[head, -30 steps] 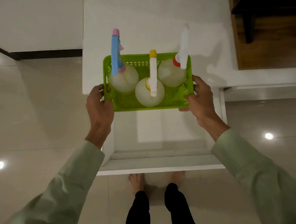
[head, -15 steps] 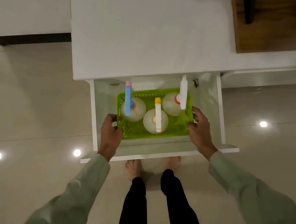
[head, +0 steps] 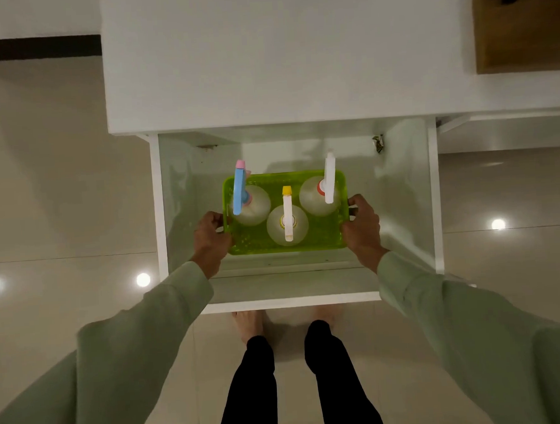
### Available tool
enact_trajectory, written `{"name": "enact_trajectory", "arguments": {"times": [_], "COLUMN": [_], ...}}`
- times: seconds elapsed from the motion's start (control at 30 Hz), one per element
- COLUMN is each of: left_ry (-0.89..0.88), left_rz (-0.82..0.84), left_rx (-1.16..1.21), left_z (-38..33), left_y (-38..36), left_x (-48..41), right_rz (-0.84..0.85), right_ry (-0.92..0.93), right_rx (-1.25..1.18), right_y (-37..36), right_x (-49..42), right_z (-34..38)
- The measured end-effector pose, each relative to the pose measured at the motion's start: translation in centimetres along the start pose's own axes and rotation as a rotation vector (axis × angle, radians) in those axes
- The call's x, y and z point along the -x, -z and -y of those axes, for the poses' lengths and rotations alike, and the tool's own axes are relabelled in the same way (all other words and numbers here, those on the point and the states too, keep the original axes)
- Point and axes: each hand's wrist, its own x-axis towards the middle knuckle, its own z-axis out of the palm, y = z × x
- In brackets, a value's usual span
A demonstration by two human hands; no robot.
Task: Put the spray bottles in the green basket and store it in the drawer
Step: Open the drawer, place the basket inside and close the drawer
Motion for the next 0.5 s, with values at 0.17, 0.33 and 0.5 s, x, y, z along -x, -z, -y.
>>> {"name": "enact_trajectory", "arguments": {"times": [0.17,0.33,0.5], "left_ry": [0.036,0.071,0.091], "left_rz": [0.033,0.035,0.048], "left_rx": [0.042,0.012,-0.034], "left_z": [2.0,3.3,4.3], "left_y": [-1.0,-1.6,-2.4], "left_x": [-1.1,-1.7,-2.3], "right_rz": [-0.003,0.009,0.041], "right_ry": [-0.014,-0.018,-0.05], "right_rx": [0.047,0.094,0.102], "right_y": [-1.4,-1.9,-2.2], "right_x": [-1.1,-1.3,-2.0], "right_z": [-1.3,-2.7,-3.7]}}
